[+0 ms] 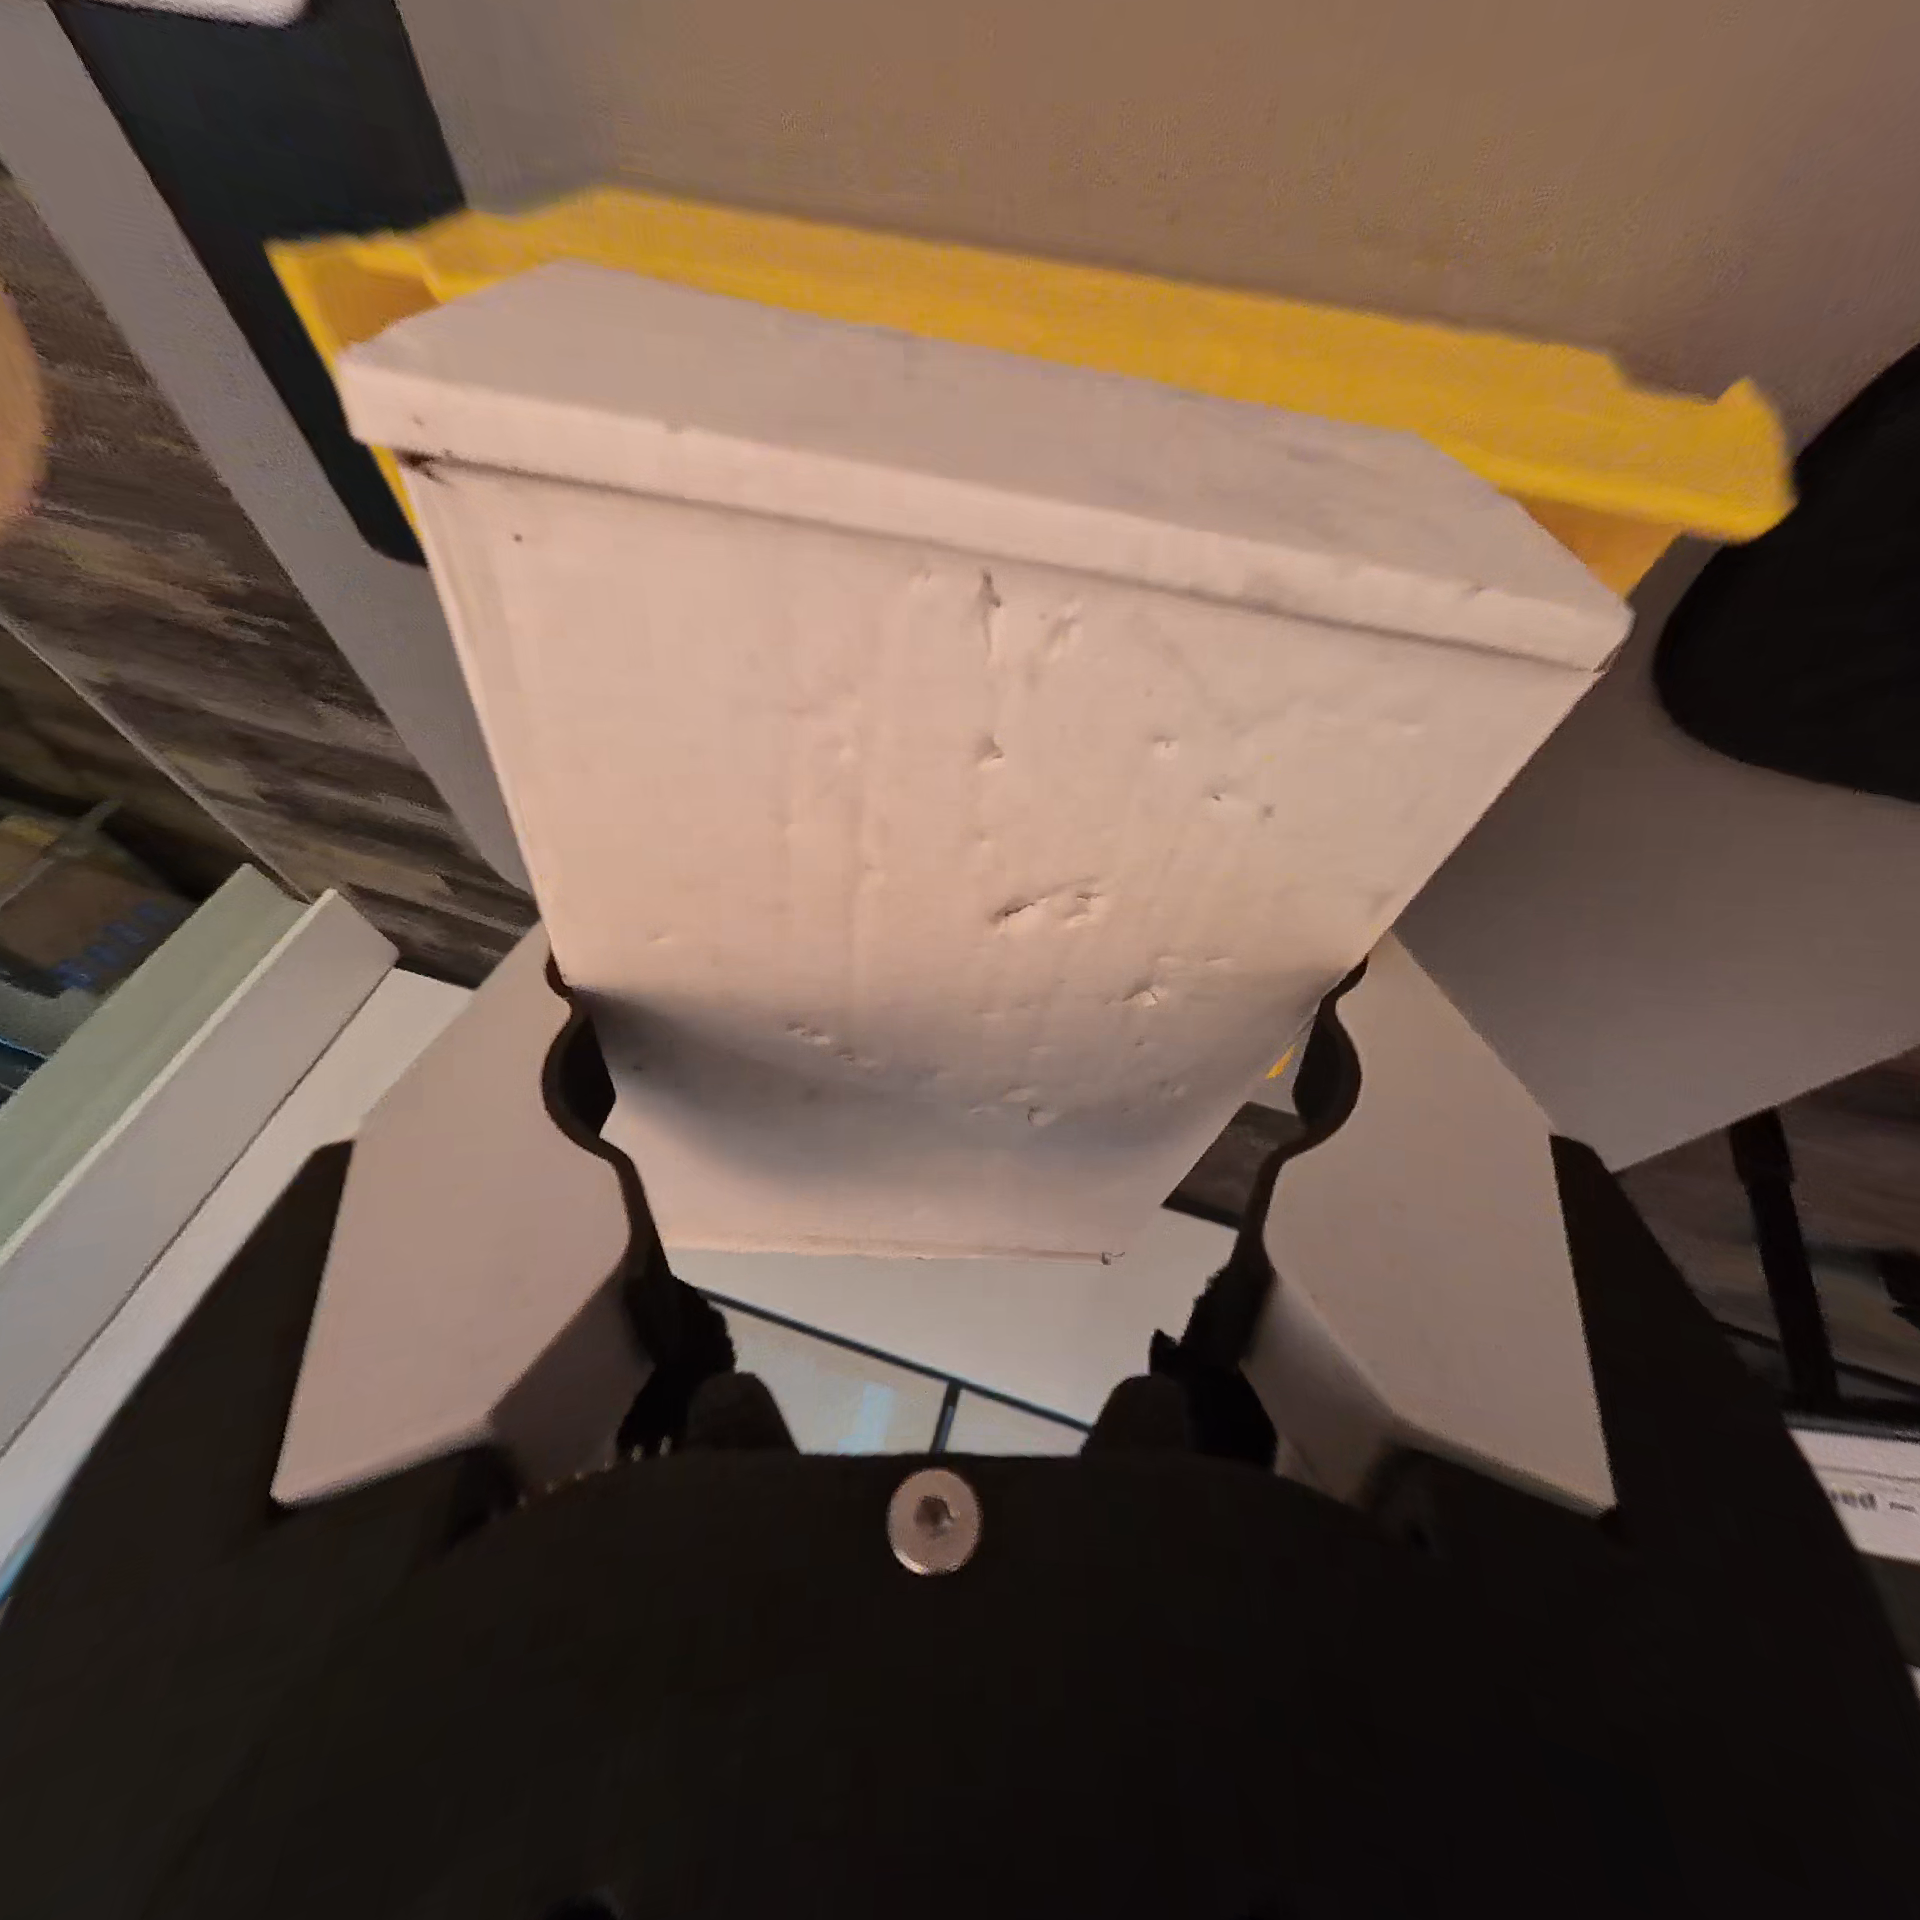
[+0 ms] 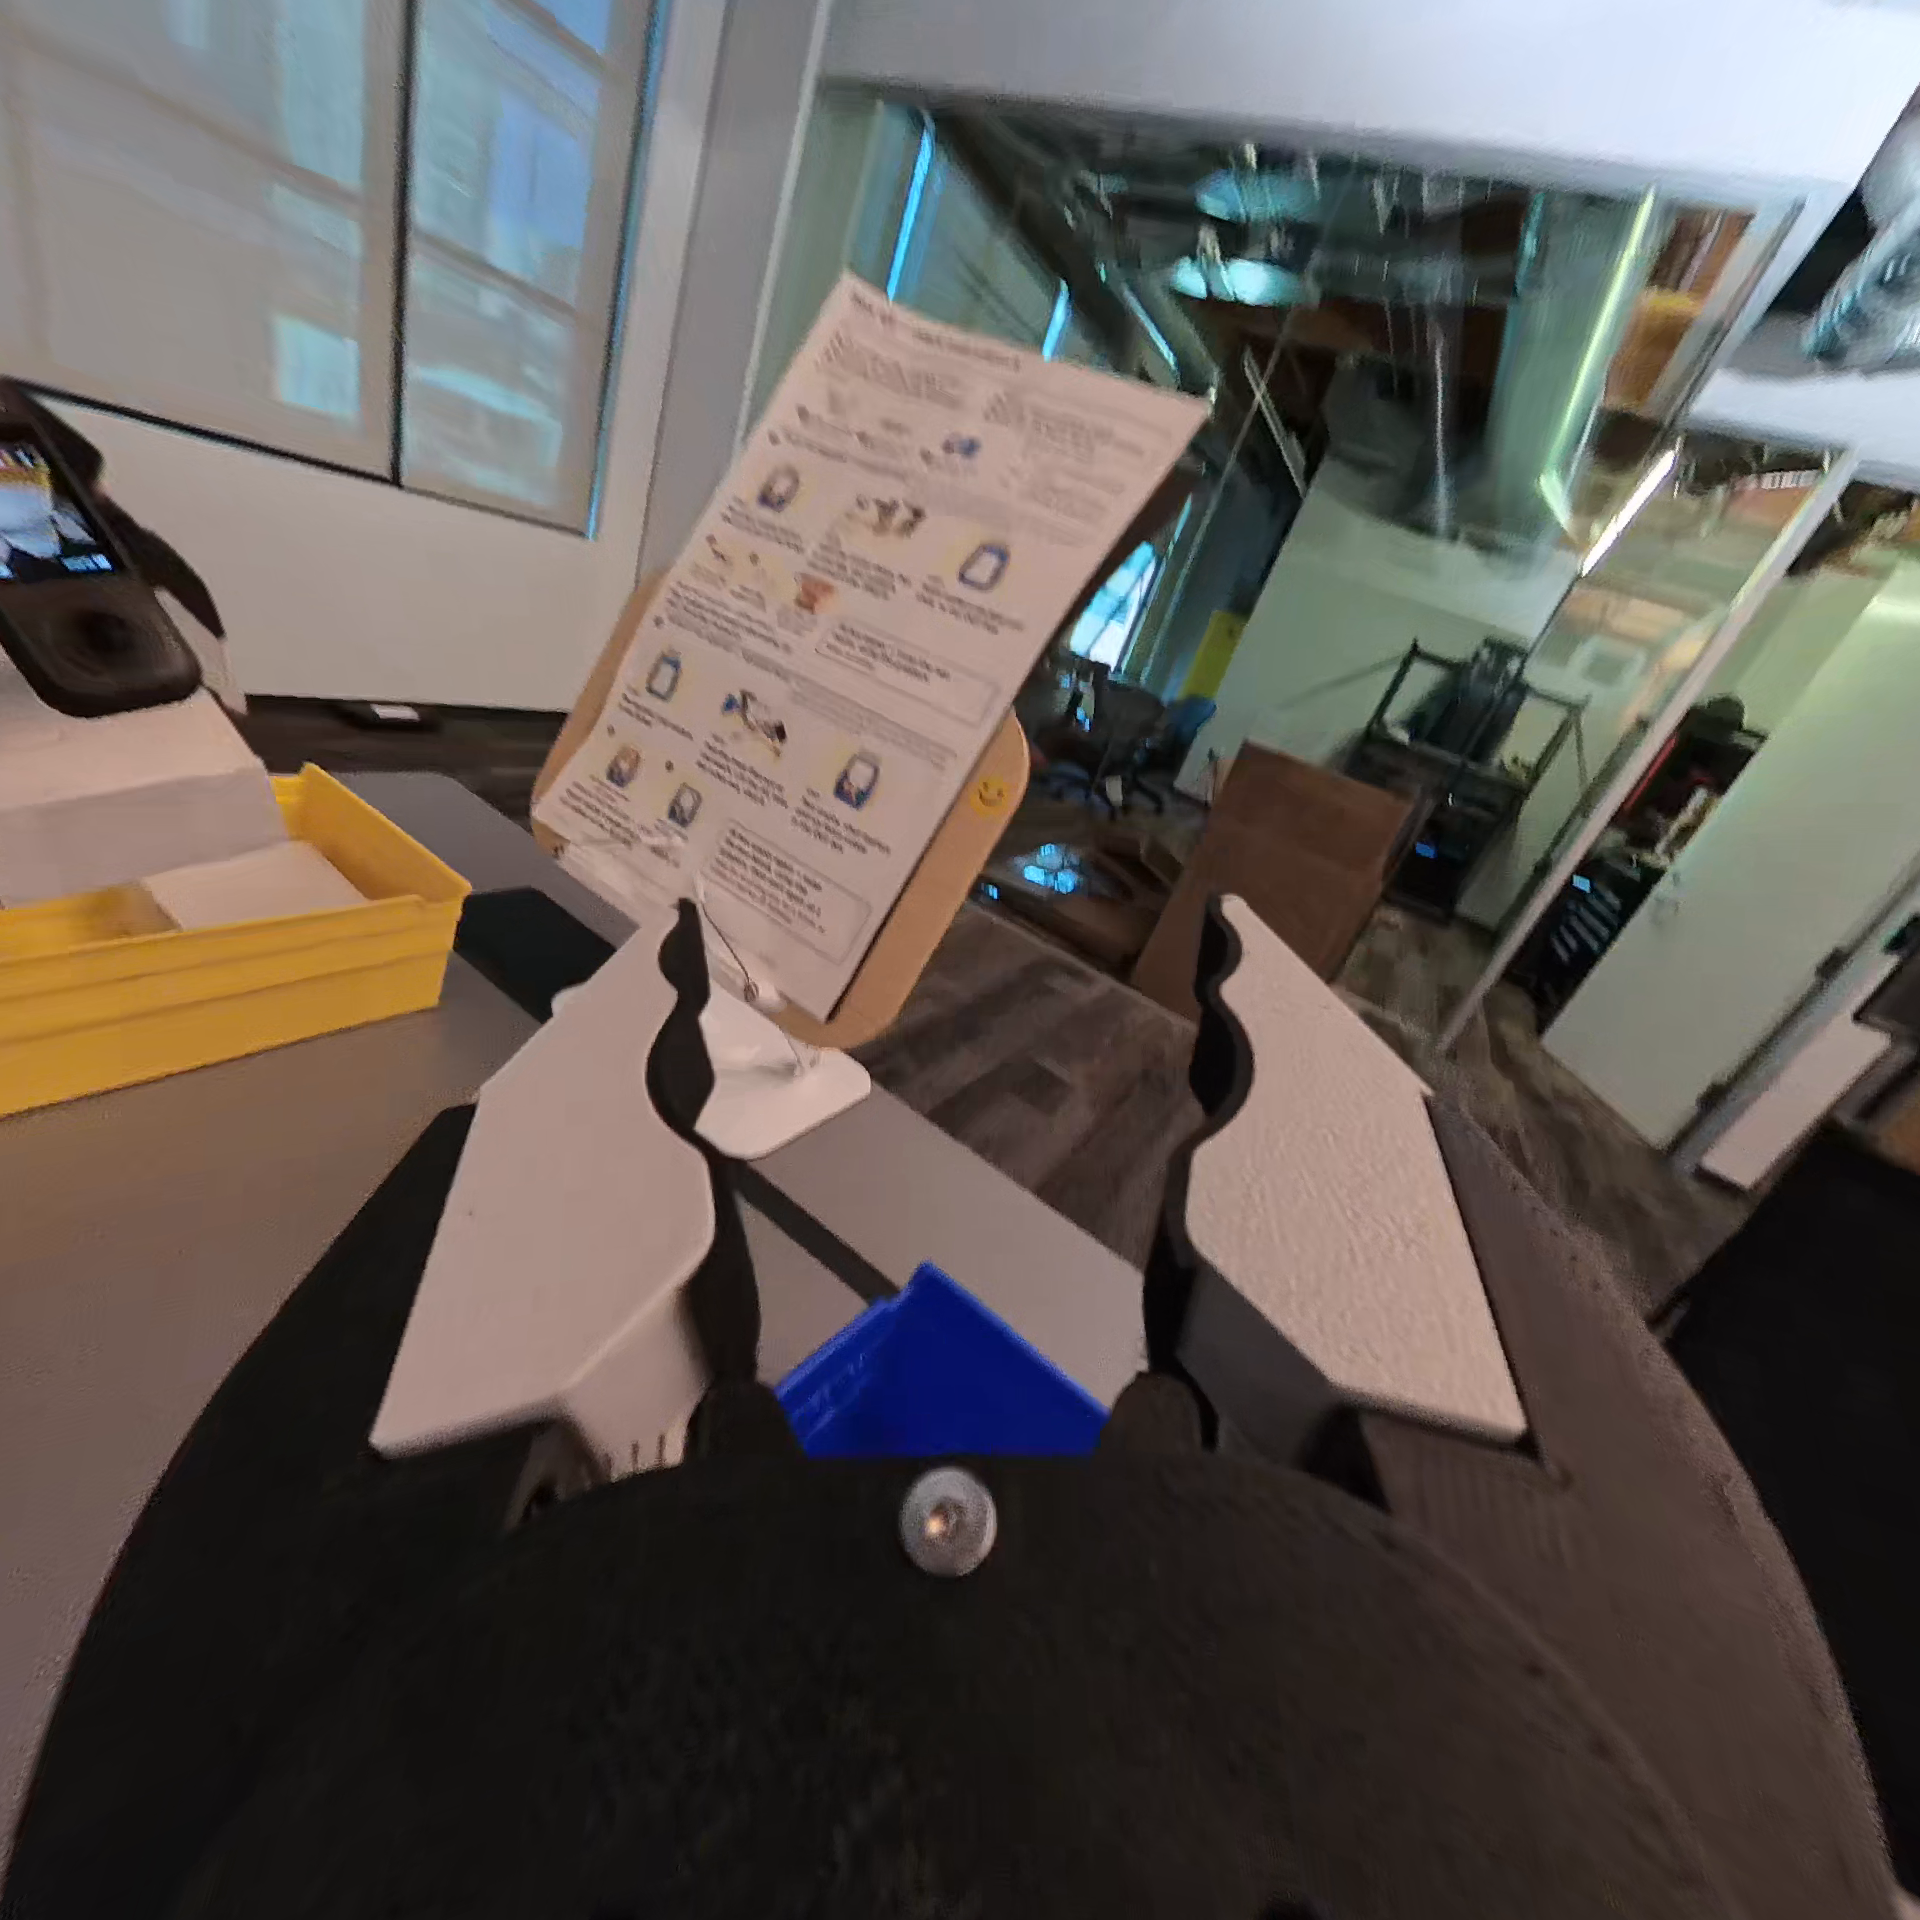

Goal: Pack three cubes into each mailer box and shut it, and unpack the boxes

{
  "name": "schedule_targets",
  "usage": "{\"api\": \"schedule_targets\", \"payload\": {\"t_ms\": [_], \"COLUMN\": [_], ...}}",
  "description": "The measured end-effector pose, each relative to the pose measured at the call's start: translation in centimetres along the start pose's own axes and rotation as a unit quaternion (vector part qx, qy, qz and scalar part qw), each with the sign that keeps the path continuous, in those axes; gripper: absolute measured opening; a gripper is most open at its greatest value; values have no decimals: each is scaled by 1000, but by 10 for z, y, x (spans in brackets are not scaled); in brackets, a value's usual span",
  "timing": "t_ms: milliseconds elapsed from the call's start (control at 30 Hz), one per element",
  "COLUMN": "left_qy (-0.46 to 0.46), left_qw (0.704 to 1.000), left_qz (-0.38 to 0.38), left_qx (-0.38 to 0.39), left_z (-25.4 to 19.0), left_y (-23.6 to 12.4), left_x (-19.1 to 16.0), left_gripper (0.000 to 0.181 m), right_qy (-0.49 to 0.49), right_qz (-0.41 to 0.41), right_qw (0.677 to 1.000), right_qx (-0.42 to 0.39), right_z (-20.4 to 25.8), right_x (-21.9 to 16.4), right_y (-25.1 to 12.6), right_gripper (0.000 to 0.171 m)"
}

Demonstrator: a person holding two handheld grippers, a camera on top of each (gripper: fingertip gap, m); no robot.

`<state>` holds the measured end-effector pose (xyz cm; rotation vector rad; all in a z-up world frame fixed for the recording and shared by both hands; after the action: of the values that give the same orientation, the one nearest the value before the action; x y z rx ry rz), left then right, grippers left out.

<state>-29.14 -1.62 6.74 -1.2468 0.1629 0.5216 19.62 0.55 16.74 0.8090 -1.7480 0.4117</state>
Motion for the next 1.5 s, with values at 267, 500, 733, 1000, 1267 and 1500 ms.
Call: {"api": "schedule_targets", "payload": {"t_ms": [267,500,733,1000,1267,1500], "left_qy": [57,134,110,81,71,-28], "left_qw": [996,984,984,985,980,953], "left_qz": [-54,-98,-98,-93,-155,-299], "left_qx": [-31,-67,-98,-119,-100,-33], "left_z": [-15,-60,-87,-103,-92,-15], "left_y": [-44,-26,-19,-10,-36,-113], "left_x": [125,242,304,322,312,222], "left_gripper": [134,135,135,135,133,123], "right_qy": [42,80,117,159,187,179], "right_qz": [119,151,126,108,94,98], "right_qw": [991,984,984,981,977,978], "right_qx": [-34,-53,-41,-34,-31,-34], "right_z": [-32,-48,-55,-62,-69,-68], "right_x": [-40,-51,-50,-52,-56,-56], "right_y": [-9,-24,-38,-51,-59,-58], "right_gripper": [94,92,91,91,91,90]}}
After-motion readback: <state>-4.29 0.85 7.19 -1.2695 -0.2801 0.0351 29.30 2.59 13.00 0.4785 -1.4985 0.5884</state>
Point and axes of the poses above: each gripper's, where its closed fingertips meet, y out along the fingers, x out of its top, z = x × y across the jaws, the point moved 8 cm from there along -y, back along the fingers, and after that the axes turned 2 degrees about x, right-handed, at the moved point
